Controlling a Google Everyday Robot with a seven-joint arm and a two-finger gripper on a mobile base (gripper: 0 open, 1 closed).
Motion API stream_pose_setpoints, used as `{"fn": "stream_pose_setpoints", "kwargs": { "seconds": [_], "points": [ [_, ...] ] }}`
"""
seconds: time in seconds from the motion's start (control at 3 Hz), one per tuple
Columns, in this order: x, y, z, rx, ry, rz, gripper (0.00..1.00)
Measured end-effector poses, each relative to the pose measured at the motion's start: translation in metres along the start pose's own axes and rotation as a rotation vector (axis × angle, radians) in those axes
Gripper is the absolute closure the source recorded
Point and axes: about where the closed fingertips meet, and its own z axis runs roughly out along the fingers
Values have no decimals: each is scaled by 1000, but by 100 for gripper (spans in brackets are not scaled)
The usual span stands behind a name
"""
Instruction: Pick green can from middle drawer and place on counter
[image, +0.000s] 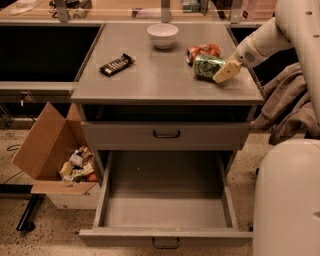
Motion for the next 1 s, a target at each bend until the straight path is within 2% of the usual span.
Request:
{"fn": "stream_pose_setpoints", "kwargs": {
  "seconds": [0.33, 0.67, 1.0],
  "points": [
    [-3, -4, -5, 9, -18, 3, 4],
    [-5, -8, -16, 27, -42, 4, 0],
    [-5, -13, -41, 65, -88, -2, 0]
  ]
}}
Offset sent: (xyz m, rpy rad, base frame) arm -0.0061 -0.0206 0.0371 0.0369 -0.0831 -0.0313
